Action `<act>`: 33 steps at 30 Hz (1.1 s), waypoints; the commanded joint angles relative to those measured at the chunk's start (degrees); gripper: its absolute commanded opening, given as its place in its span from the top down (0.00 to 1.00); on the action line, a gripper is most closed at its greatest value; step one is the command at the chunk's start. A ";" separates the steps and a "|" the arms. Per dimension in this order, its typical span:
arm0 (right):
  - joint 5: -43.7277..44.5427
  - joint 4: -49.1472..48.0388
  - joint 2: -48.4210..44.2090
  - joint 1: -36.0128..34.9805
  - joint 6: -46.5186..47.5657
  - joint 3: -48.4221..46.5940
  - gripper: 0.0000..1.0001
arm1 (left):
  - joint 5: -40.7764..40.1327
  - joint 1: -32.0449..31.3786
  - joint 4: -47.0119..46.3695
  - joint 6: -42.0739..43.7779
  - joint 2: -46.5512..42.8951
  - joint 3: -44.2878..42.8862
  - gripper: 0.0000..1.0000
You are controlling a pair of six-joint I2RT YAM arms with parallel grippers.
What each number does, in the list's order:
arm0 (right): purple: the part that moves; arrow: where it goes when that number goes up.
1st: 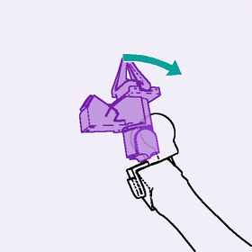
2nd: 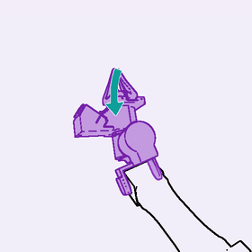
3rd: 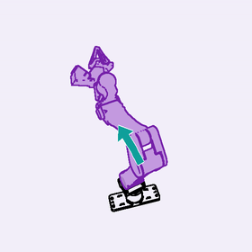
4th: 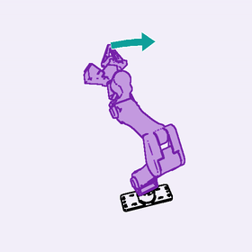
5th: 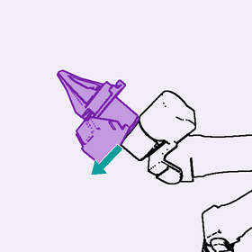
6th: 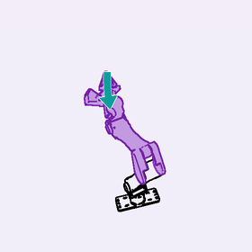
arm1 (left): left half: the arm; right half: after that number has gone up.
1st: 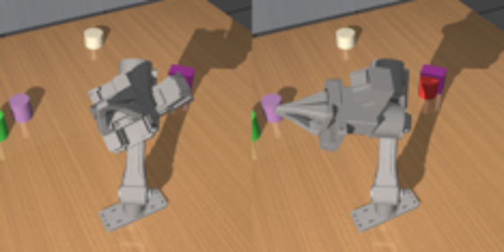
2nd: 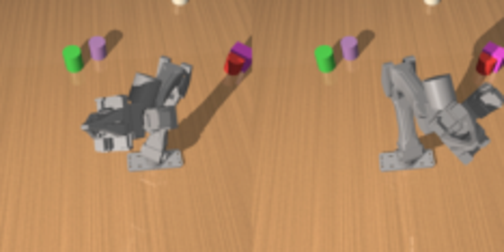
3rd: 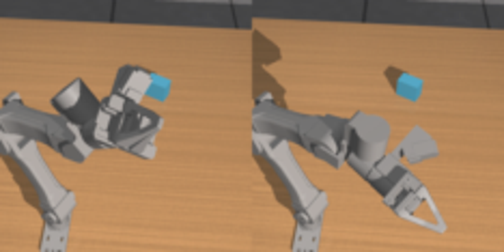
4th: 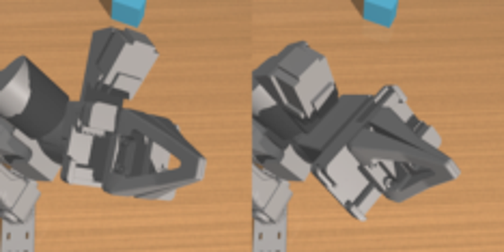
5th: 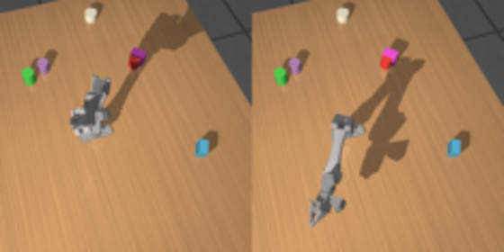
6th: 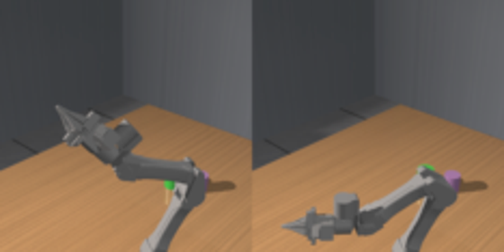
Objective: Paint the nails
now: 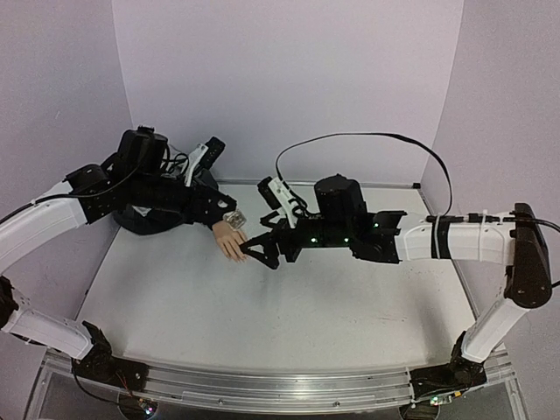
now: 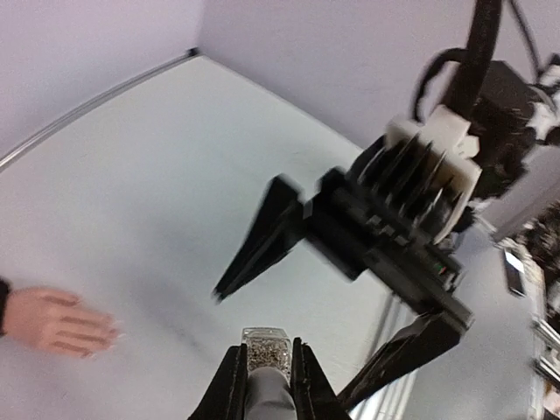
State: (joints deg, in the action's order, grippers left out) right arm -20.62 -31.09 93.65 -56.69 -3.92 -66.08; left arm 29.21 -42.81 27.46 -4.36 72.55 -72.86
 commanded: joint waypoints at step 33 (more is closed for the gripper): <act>34.16 2.83 -25.25 15.69 -8.61 21.95 0.02 | -52.49 5.98 -12.87 -32.65 11.95 32.24 0.92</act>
State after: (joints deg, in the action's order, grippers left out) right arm 11.66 -25.32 72.62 -44.75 -8.86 -45.60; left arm -20.67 -36.80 16.43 -35.16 84.66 -41.41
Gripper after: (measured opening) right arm 0.982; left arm 0.146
